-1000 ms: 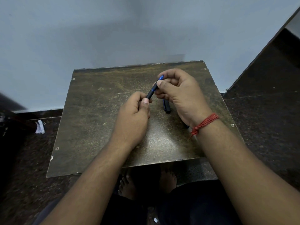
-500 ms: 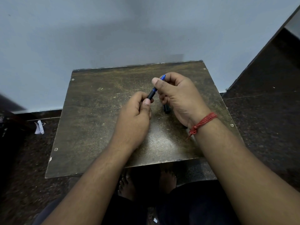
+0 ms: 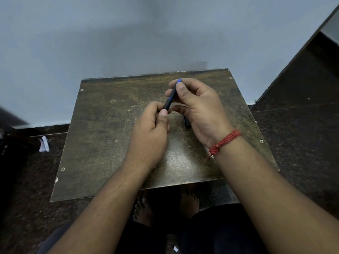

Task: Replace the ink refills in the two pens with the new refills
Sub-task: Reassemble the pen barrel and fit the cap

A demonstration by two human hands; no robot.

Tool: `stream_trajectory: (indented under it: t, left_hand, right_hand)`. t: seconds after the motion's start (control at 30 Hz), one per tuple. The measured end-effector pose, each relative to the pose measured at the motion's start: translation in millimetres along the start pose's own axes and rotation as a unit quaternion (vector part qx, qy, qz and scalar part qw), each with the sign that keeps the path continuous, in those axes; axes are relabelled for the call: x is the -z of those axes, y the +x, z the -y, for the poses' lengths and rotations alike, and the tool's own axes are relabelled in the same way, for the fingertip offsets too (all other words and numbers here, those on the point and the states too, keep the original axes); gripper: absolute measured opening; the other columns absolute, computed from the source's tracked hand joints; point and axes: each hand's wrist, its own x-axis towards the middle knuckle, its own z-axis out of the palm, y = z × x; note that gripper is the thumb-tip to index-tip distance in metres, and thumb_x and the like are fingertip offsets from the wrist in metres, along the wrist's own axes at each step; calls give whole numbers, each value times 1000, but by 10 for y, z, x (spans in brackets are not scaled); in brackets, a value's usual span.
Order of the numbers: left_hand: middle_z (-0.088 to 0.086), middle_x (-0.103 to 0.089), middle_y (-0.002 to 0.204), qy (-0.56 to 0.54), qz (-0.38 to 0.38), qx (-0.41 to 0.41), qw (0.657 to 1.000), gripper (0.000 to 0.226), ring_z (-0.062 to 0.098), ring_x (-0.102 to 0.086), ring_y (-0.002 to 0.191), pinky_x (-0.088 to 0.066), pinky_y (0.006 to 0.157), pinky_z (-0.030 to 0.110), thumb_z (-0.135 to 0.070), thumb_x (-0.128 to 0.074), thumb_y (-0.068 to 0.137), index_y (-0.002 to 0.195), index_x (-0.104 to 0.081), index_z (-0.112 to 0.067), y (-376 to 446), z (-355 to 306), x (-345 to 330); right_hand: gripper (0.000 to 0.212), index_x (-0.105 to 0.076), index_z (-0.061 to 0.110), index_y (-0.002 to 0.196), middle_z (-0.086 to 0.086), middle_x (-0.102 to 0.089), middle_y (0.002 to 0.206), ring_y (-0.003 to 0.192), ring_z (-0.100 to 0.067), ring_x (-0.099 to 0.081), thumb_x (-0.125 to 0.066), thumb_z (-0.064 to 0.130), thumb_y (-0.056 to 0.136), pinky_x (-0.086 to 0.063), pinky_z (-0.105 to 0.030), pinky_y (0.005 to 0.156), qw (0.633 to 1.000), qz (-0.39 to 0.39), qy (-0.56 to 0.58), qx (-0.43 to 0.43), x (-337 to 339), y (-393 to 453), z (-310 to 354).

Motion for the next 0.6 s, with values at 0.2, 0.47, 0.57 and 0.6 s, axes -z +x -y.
stream_trajectory:
  t: [0.2,0.47,0.57,0.6]
  left_hand:
    - [-8,-53,65,11,6,-6,1000,21,0,-48,52,-38,50,13,-20,-42,106,94,-56,-30,-11,-26,-10]
    - [-8,-52,64,-1,-5,3,1000,21,0,-45,50,-36,48,14,-18,-42,106,94,-57,-28,-3,-11,-4]
    - [-9,-52,64,1,-2,1,1000,20,0,-45,50,-36,49,13,-18,-43,106,97,-58,-27,-6,-8,-11]
    - [-9,-53,65,4,1,0,1000,19,0,-45,50,-36,49,13,-19,-43,105,98,-59,-25,-7,-8,-13]
  right_hand:
    - [18,-59,11,92,3,-65,76,73,-13,-63,-68,26,93,-54,-30,68,999,-41,-4,6,-27,5,7]
    - [12,-65,10,103,-8,-74,95,88,-20,-70,-53,9,101,-57,-32,74,999,14,30,4,-15,-6,25]
    - [4,-60,11,93,-3,-68,79,79,-20,-66,-61,11,97,-57,-29,68,999,0,32,0,-31,-9,30]
    - [8,-58,12,90,1,-64,74,77,-20,-65,-65,14,95,-56,-29,67,1000,-13,23,3,-38,-9,27]
